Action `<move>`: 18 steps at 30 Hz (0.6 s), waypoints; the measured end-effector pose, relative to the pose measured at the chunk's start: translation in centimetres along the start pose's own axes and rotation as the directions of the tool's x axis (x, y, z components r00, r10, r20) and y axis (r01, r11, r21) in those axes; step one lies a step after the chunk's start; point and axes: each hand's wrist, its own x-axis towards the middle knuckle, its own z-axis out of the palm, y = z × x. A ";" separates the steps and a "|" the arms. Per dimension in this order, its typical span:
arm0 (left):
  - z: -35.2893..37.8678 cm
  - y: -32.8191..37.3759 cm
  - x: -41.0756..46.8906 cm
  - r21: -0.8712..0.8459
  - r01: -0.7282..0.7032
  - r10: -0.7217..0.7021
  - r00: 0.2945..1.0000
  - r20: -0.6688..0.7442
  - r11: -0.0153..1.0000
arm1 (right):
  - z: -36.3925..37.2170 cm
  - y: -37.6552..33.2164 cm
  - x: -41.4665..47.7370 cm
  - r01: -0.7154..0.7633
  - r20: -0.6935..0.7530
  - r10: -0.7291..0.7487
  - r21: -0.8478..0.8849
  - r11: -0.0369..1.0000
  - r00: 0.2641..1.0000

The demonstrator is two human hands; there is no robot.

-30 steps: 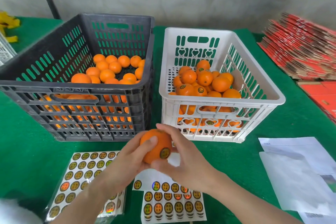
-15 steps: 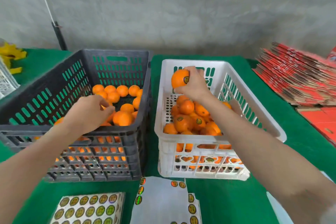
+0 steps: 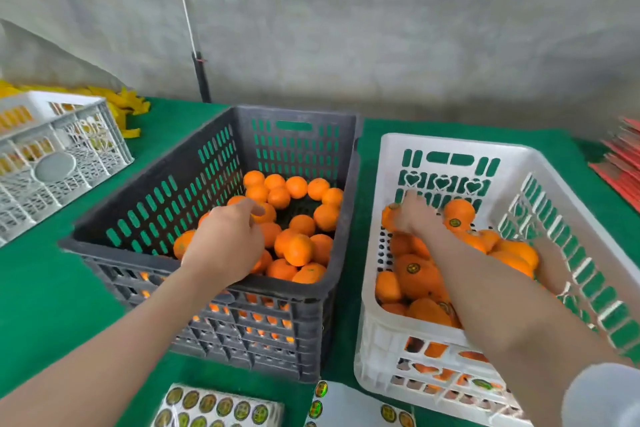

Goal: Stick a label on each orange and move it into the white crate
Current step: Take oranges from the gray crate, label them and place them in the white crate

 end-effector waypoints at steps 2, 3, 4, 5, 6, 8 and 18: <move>-0.1 -0.1 -0.1 -0.088 0.011 -0.013 1.000 -0.017 0.996 | -2.4 -2.1 -0.9 0.058 -0.260 0.023 0.301 0.952 0.965; -0.3 -0.3 -0.1 -0.129 0.020 -0.022 1.000 -0.011 0.991 | -3.9 -3.5 -1.7 0.198 -0.437 -0.001 0.405 0.893 0.899; -0.6 -0.5 -0.1 -0.148 0.023 -0.022 1.000 0.008 0.989 | -5.4 -5.1 -2.9 0.365 -0.602 -0.052 0.412 0.835 0.797; -0.8 -0.7 0.1 -0.141 0.016 -0.011 0.999 0.039 0.990 | -6.5 -7.0 -4.3 0.513 -0.716 -0.143 0.331 0.792 0.684; -1.1 -1.0 0.3 -0.087 0.001 0.007 0.996 0.084 0.996 | -7.2 -9.0 -5.6 0.630 -0.753 -0.279 0.222 0.744 0.595; -1.4 -1.7 0.6 0.091 -0.048 0.032 0.986 0.166 0.995 | -7.0 -13.4 -7.7 0.782 -0.575 -0.620 0.055 0.621 0.533; -0.5 -3.2 1.1 0.023 -0.064 0.060 0.988 0.145 0.998 | 4.6 -21.2 -8.5 0.565 0.646 -0.115 -0.552 0.613 0.755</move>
